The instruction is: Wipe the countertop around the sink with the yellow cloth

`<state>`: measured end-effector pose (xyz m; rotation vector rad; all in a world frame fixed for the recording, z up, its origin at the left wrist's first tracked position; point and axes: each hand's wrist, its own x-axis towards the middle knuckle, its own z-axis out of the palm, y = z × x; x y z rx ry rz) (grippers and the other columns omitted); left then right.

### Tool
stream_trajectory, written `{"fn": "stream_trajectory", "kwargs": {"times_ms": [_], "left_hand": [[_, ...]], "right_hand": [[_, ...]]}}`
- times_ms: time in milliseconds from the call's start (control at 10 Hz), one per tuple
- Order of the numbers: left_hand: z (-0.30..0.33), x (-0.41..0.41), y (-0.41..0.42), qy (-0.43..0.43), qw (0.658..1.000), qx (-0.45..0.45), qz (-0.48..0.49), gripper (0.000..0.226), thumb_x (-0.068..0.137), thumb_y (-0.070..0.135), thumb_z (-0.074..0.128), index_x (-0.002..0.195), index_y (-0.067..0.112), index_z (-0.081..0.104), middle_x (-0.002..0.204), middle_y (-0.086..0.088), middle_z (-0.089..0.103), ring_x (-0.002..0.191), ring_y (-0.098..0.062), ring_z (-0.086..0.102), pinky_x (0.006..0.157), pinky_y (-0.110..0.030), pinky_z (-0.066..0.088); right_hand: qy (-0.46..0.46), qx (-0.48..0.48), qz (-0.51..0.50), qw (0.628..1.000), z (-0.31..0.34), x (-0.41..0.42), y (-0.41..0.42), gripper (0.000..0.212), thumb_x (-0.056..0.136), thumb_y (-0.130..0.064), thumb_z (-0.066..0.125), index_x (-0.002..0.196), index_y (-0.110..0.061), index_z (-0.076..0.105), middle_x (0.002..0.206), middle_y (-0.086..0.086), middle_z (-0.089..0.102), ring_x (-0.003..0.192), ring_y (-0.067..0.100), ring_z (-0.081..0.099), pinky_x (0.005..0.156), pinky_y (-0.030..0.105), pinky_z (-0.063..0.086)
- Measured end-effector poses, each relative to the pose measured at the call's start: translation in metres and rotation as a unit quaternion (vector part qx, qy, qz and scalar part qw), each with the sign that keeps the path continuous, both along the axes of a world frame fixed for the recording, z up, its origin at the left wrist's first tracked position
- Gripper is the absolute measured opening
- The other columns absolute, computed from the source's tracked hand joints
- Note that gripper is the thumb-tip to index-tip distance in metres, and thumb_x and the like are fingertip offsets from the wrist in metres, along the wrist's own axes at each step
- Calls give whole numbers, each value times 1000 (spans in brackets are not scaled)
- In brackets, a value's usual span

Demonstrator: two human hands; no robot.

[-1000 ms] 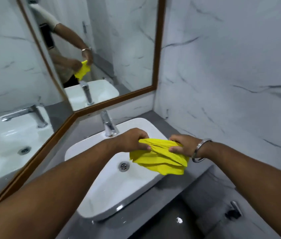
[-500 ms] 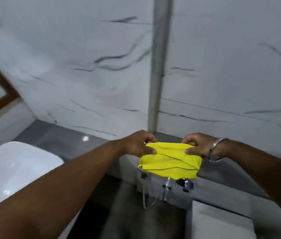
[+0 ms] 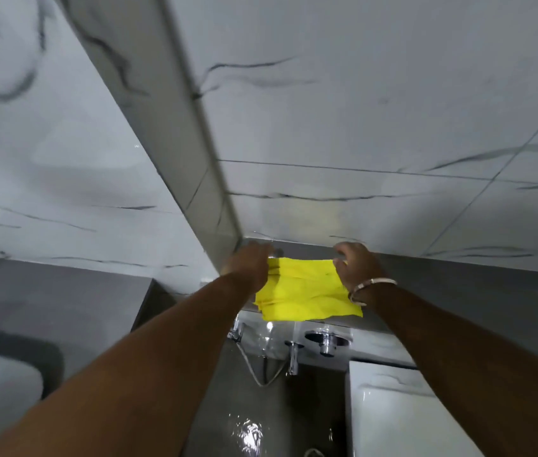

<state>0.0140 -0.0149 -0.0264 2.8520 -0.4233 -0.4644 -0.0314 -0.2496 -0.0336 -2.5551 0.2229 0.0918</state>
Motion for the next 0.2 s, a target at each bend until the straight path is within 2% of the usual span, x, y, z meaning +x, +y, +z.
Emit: {"fn": "stream_trajectory", "kwargs": {"times_ms": [100, 200], "left_hand": [[2, -35, 11, 25, 998, 54, 10, 46, 88, 23, 52, 134, 27, 44, 131, -6, 51, 122, -31, 51, 97, -45, 47], [9, -59, 23, 6, 998, 68, -12, 54, 85, 26, 57, 136, 24, 39, 135, -5, 48, 125, -30, 48, 96, -44, 46]], "right_hand": [[84, -204, 159, 962, -19, -40, 17, 54, 83, -32, 40, 135, -17, 44, 147, 18, 37, 132, 40, 38, 109, 53, 30], [166, -293, 226, 914, -20, -64, 29, 58, 89, -37, 41, 143, -25, 25, 158, 12, 14, 141, 39, 18, 113, 58, 12]]}}
